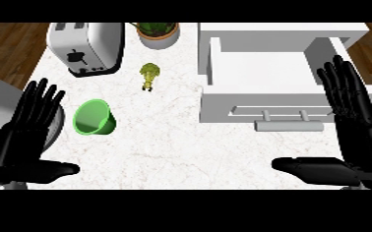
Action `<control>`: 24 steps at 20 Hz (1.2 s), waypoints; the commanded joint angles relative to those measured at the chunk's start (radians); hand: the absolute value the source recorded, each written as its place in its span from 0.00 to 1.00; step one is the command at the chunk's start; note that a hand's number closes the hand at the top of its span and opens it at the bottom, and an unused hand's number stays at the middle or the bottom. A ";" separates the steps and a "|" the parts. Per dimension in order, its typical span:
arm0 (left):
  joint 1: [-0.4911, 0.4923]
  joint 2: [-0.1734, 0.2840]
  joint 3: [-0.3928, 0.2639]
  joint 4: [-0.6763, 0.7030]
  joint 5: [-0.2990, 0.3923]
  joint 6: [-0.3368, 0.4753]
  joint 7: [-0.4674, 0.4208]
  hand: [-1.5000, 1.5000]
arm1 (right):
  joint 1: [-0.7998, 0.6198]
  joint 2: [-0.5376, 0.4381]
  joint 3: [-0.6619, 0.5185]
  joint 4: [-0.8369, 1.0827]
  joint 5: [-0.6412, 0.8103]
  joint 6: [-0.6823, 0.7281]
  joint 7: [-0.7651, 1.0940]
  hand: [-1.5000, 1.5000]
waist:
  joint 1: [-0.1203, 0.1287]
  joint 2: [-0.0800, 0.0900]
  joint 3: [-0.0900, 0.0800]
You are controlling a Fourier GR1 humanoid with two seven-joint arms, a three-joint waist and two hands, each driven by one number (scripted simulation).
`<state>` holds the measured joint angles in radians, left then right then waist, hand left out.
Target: Pick up the cup, place it into the drawer and close the drawer
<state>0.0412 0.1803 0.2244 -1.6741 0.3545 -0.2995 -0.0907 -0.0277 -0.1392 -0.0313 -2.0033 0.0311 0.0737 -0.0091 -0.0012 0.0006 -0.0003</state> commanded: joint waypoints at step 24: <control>-0.318 0.153 0.124 1.161 -0.286 -0.048 -0.732 0.00 | -0.067 0.032 0.012 0.029 0.034 0.018 0.047 0.00 | -0.005 0.002 -0.001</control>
<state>-0.2322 0.3035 0.3384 -0.6494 0.0855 -0.3287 -0.7170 -0.0795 -0.1420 -0.0802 -1.9621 0.0091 0.1221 -0.0002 -0.0084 0.0025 -0.0011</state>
